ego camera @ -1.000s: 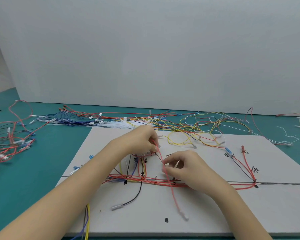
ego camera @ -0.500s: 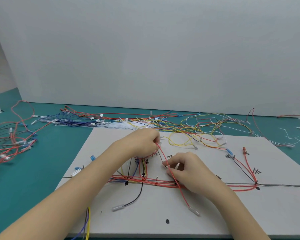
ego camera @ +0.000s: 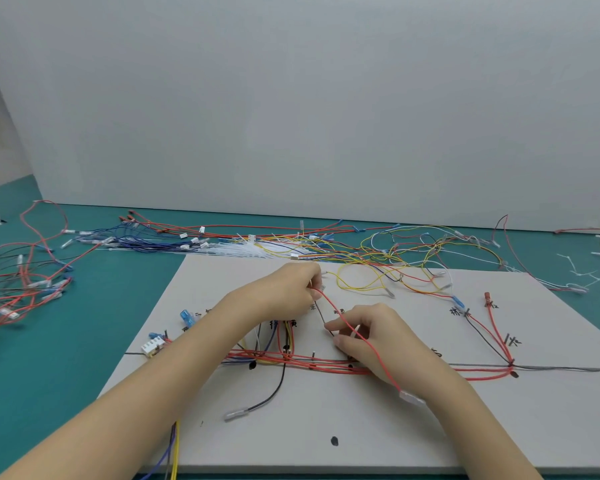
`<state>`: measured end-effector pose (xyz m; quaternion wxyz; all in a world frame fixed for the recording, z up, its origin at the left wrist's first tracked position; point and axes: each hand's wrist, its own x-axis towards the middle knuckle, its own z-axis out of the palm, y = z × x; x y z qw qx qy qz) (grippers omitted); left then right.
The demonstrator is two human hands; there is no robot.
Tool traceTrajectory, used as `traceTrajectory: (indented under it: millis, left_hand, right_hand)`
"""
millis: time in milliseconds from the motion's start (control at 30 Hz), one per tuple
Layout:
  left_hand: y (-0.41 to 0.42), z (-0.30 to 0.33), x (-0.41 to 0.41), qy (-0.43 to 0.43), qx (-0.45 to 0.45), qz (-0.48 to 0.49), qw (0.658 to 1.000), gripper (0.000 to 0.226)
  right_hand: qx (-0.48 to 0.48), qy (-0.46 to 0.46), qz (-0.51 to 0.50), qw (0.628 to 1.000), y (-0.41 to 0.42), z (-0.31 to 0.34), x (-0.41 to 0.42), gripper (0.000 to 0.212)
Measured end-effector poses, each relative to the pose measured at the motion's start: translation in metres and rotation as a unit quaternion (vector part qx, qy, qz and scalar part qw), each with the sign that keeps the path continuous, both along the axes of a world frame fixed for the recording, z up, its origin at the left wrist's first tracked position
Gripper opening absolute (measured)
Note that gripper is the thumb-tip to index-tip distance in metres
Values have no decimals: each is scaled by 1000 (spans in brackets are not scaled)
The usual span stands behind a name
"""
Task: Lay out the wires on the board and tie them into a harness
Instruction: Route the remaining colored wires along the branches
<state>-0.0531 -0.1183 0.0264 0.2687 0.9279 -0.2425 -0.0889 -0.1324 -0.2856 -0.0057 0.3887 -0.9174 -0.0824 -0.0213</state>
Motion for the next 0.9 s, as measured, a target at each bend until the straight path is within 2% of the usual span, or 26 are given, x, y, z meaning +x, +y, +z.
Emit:
traceTrajectory:
  millis: [233,533,900]
  left_hand:
    - [3,1,4,-28,62,0,998,7]
    - [7,7,17,-4,61,-37,997,6]
    - [26,0,28,127,-105,-33,986,14]
  right_hand:
    - [-38,0,24,999,-1,3,-3,20]
    - [-23,10,21,999,-1,2,-3,20]
    - [-20,21,22,999,1,2,-2,20]
